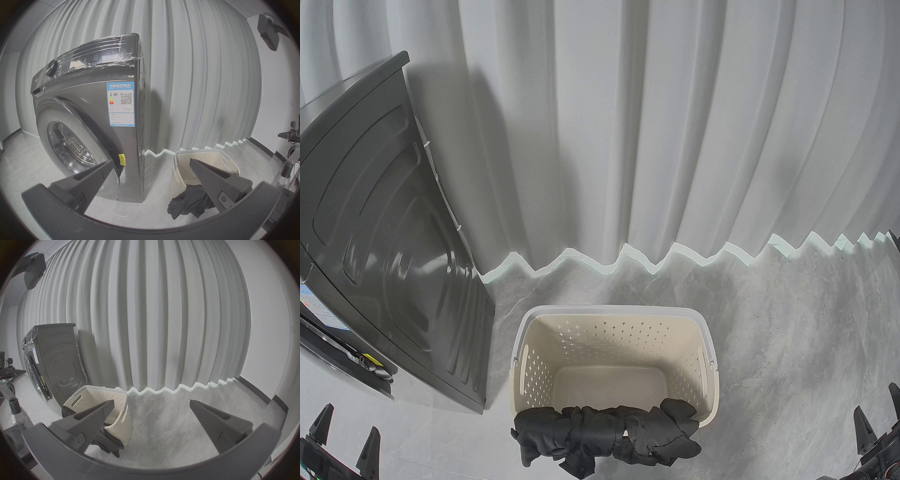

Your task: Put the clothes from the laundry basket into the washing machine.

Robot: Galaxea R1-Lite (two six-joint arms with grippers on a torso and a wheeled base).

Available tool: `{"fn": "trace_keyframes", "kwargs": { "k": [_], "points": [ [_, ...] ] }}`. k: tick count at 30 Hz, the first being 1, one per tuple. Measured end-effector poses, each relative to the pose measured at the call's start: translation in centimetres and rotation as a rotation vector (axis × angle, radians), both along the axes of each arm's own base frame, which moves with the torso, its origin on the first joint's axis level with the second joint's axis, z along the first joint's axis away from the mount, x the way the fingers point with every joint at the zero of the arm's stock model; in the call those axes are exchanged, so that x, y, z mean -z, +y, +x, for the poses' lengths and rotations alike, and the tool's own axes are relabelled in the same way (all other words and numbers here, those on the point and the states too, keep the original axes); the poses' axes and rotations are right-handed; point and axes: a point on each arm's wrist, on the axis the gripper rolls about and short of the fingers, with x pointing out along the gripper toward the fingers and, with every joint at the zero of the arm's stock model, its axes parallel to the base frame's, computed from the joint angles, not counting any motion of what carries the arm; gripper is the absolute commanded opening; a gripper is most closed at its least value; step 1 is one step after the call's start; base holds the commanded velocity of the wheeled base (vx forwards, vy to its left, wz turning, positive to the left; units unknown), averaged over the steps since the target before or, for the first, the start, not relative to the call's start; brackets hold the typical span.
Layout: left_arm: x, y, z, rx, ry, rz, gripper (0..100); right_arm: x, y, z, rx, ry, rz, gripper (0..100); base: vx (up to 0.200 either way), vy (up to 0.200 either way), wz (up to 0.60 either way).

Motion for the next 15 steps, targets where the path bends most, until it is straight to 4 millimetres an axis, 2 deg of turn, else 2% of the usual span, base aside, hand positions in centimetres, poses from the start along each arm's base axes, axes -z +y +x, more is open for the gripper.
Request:
{"fn": "trace_keyframes", "kwargs": {
  "k": [4,15],
  "points": [
    [0.0,0.0,0.0,0.0,0.0,0.0,100,0.0,0.0,0.0,0.0,0.0,0.0,100,0.2,0.0,0.0],
    [0.0,0.0,0.0,0.0,0.0,0.0,100,0.0,0.0,0.0,0.0,0.0,0.0,100,0.0,0.0,0.0]
  ]
}}
